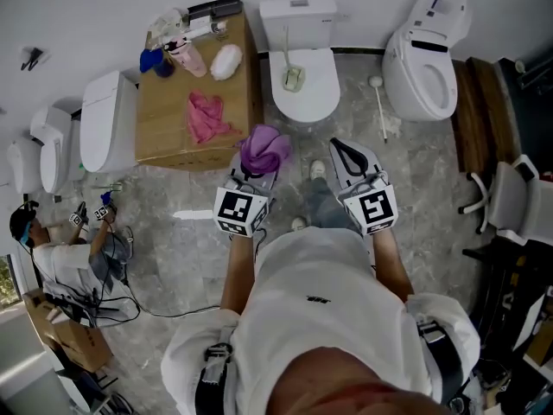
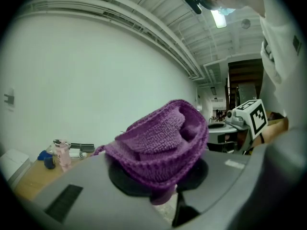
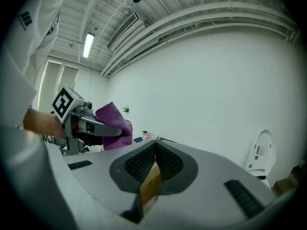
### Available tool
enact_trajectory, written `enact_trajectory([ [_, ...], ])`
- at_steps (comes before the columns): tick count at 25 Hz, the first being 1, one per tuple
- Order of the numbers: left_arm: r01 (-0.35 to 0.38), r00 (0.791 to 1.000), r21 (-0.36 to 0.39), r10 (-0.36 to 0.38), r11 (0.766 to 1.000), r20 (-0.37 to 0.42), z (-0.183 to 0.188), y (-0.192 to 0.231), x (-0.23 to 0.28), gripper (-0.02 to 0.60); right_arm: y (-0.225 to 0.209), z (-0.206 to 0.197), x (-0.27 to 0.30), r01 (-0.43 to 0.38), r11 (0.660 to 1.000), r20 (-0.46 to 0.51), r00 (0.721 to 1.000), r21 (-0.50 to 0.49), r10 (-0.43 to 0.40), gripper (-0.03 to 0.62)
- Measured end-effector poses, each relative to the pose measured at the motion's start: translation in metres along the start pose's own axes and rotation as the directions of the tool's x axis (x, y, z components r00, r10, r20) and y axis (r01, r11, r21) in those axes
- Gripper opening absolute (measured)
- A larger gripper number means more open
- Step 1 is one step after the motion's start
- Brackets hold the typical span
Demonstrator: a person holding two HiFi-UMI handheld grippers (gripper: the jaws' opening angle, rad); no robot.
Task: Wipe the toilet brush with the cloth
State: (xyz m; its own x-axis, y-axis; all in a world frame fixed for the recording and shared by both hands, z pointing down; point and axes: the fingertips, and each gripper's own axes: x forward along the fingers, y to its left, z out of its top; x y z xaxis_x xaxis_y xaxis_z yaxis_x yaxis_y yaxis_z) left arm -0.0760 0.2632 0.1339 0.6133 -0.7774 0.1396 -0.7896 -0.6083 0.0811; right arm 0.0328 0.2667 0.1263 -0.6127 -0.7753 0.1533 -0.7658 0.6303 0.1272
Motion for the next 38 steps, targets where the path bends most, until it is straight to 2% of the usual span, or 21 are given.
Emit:
enact_trajectory([
  [6,-0.034,0.999,-0.007,0.034,0.999,-0.010,0.009,0.025,0.053,0.089,-0.050,-0.001,0.036,-0.016,1.000,-0.005,1.000,0.023,0.016,-0.003],
  [21,-0.143,0.988,-0.023,0.142,0.989,-0.053,0.022,0.086,0.166,0.089,-0.157,-0.006,0.135,-0.126,0.992,0.004,0.992,0.031,0.126,-0.003],
  [30,-0.163,0.983,-0.054,0.157,0.985,-0.098,-0.007,0.119,0.209,0.089,-0.180,-0.053,0.177,-0.175,0.981,-0.101,0.978,0.080,0.182,-0.003],
  [38,-0.153,0.981,-0.098,0.138,0.983,-0.138,-0.051,0.164,0.238,0.089,-0.182,-0.084,0.229,-0.202,0.977,-0.145,0.967,0.065,0.210,-0.003],
])
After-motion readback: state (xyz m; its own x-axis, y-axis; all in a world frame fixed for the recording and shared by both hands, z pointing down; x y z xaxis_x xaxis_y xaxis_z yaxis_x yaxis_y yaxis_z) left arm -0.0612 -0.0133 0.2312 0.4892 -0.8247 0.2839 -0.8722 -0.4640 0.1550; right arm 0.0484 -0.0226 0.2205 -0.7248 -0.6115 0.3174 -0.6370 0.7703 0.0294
